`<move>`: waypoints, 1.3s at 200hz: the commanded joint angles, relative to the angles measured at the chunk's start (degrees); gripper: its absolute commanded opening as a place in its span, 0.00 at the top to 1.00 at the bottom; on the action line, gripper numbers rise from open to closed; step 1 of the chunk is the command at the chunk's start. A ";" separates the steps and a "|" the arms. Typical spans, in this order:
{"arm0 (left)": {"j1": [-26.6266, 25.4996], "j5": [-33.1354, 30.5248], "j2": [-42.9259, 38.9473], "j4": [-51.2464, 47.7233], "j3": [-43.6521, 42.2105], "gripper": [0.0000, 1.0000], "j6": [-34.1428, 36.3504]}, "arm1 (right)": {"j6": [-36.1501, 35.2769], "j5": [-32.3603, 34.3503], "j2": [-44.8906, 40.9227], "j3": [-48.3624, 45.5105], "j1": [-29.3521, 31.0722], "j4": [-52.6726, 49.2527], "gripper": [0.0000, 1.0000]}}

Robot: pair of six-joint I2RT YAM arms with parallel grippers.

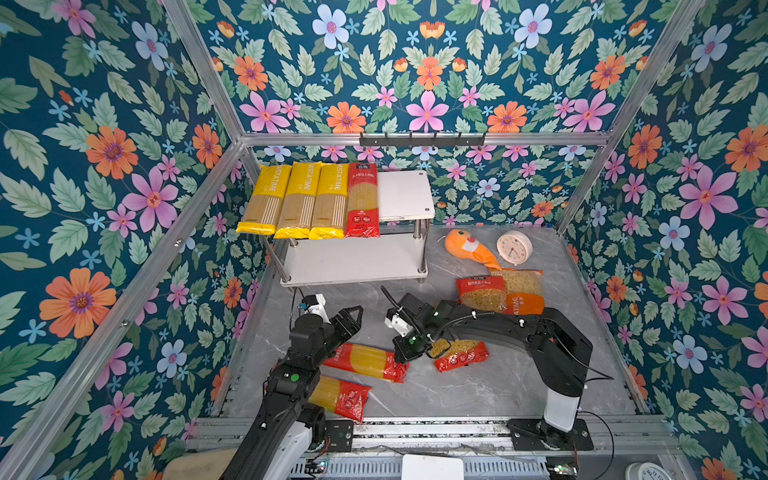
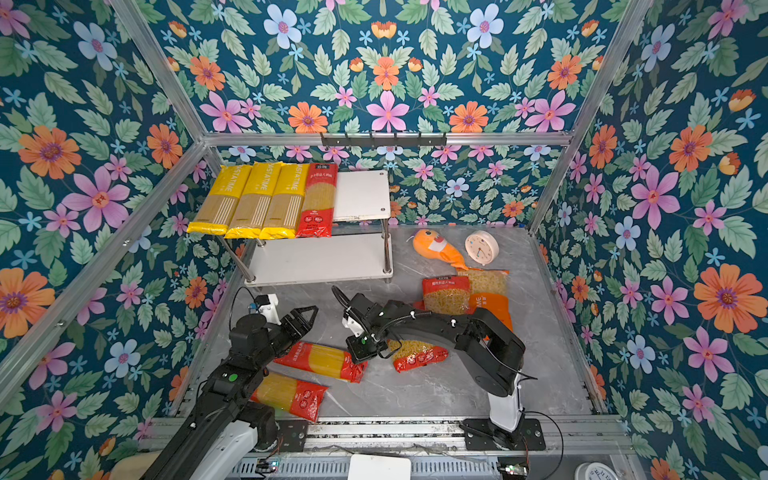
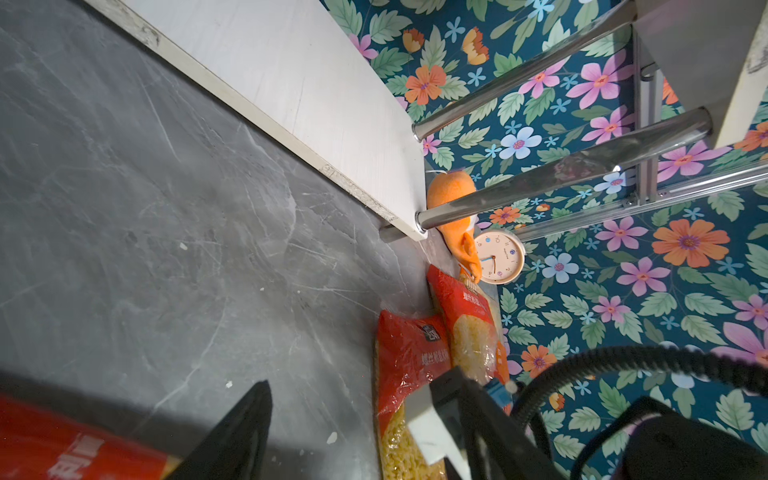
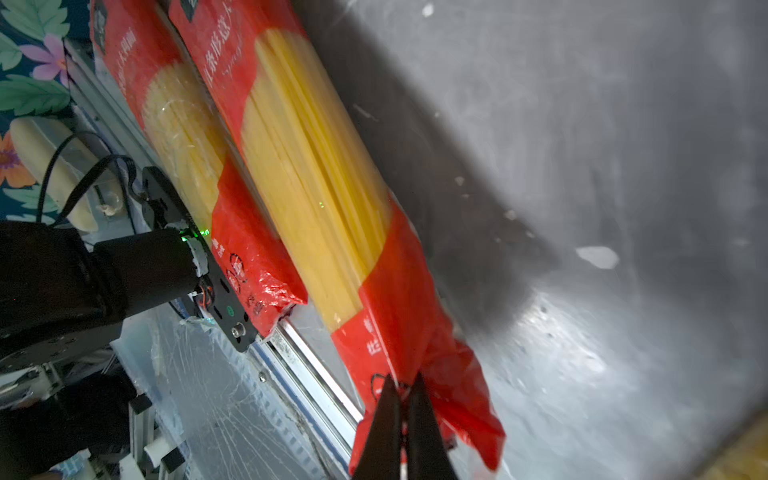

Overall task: Place and organize the pasta boxes and bags onto the shelf
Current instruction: 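Grasp the end of a red spaghetti pack with the right gripper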

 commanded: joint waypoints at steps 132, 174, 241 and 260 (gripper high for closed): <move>-0.23 4.58 1.81 9.40 -4.17 0.27 -1.28 | 6.90 16.46 -19.08 -16.15 -12.02 -7.36 1.00; -1.61 4.40 0.24 9.39 -9.34 0.27 -3.42 | 11.39 14.42 -21.77 -20.38 -12.00 -4.60 1.00; -6.94 0.72 -3.50 10.20 -16.65 0.28 -7.35 | 15.87 5.04 -23.10 -24.31 -5.83 -0.75 0.76; -7.88 -0.01 -1.49 13.95 -17.31 0.28 -7.96 | 12.69 1.87 -22.39 -21.41 -5.54 -3.90 0.67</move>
